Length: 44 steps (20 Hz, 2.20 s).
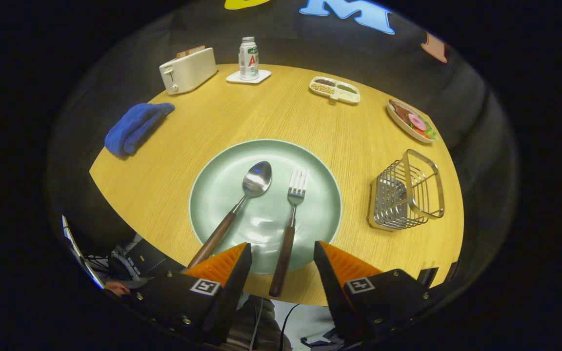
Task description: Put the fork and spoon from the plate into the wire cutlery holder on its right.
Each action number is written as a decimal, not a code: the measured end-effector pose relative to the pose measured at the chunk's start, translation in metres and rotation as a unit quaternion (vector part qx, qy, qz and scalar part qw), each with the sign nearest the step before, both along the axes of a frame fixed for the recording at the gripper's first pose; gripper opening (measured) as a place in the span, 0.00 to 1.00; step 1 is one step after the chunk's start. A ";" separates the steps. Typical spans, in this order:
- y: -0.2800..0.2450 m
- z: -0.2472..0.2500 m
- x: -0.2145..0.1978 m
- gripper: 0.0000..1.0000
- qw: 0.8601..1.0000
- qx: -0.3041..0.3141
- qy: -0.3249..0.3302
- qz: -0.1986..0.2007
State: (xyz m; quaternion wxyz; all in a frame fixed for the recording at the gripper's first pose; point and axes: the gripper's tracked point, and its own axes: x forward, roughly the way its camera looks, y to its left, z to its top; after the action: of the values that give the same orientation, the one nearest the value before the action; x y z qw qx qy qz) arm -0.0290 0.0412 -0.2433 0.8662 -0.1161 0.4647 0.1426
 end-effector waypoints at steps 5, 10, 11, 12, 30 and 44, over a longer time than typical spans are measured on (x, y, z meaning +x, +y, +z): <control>-0.006 -0.003 0.002 0.61 0.999 -0.016 0.028 -0.013; -0.001 -0.020 0.009 0.45 0.998 -0.030 0.057 -0.005; -0.017 -0.044 0.006 0.45 0.996 -0.057 0.059 -0.018; -0.009 -0.027 0.006 0.12 0.996 -0.045 0.074 -0.014; -0.055 0.036 -0.008 0.01 0.978 -0.051 0.188 0.076; -0.174 0.144 -0.011 0.01 0.954 -0.154 0.224 0.125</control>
State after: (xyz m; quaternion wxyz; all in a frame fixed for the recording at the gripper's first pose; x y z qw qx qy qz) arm -0.0397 -0.1331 -0.0993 0.6869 -0.2700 0.6447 0.1990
